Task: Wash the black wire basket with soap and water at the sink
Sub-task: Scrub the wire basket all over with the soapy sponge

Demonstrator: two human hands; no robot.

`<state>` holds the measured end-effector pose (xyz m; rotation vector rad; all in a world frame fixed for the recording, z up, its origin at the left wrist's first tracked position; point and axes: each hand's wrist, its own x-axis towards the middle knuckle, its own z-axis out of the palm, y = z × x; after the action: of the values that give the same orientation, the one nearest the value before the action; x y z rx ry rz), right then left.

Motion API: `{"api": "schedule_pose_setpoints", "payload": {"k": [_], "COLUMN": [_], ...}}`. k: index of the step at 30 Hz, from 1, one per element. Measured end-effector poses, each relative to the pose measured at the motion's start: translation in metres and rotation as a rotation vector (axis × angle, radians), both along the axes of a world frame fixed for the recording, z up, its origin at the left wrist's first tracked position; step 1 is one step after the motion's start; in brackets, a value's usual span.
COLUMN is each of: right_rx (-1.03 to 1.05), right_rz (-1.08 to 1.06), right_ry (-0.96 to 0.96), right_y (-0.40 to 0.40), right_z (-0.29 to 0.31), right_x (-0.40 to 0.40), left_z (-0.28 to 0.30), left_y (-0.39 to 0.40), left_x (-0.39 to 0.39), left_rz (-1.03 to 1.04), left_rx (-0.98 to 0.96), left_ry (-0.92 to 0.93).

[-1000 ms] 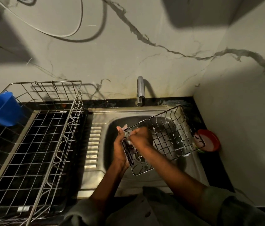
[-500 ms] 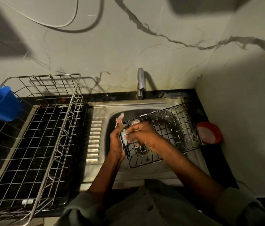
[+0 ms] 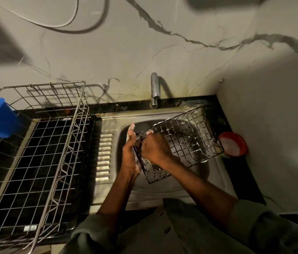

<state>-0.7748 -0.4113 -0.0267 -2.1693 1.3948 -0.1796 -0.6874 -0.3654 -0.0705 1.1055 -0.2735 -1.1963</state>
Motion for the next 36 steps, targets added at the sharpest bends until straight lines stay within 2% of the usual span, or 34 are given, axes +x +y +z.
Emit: {"api": "schedule_pose_setpoints", "payload": {"k": [3,9,13,17,19,21,23,24,28,31,33,35,36], "right_rx": [-0.075,-0.009,0.261,0.651,0.555,0.175,-0.065,-0.082,0.168,0.054,0.000,-0.010,0.012], "right_rz": [-0.135,0.015,0.081,0.283,0.191,-0.083,-0.249,-0.243,-0.155,-0.268,-0.371,-0.300,-0.212], "right_ry": [-0.136,0.055,0.061,-0.160,-0.216,-0.164,-0.117,-0.149,-0.405,-0.374,-0.427,-0.441,-0.389], "right_y": [-0.002,0.010,0.012,0.000,-0.001,-0.006,-0.010,-0.011,-0.005,-0.010,-0.014,-0.010,-0.008], "right_z": [-0.008,-0.017,-0.027,-0.001,0.000,-0.011,-0.019,-0.023,-0.037,-0.043,-0.038,-0.033,-0.034], "right_x": [0.004,-0.008,-0.017,-0.035,-0.039,-0.036,-0.029,-0.024,-0.014,-0.020,-0.021,-0.019,-0.019], "left_z": [-0.001,-0.010,-0.005,-0.012,-0.006,0.001,0.005,0.005,-0.001,0.002,0.004,0.006,0.007], "left_y": [-0.002,-0.002,-0.004,0.000,0.000,-0.003,-0.006,-0.008,-0.011,-0.008,-0.005,-0.006,-0.006], "left_x": [0.001,0.010,0.011,0.018,0.018,0.012,0.002,-0.002,-0.007,-0.008,-0.010,-0.010,-0.008], "left_rz": [-0.026,-0.014,-0.008,-0.015,-0.025,-0.037,-0.063,-0.073,-0.082,-0.136,-0.159,-0.159,-0.141], "left_rx": [-0.025,-0.025,-0.040,0.015,0.039,0.031,-0.002,-0.007,0.011,0.020,0.025,0.029,0.035], "left_ry": [-0.090,-0.147,-0.053,-0.028,-0.087,-0.149,-0.154,-0.162,-0.161,-0.128,-0.087,-0.054,-0.054]}}
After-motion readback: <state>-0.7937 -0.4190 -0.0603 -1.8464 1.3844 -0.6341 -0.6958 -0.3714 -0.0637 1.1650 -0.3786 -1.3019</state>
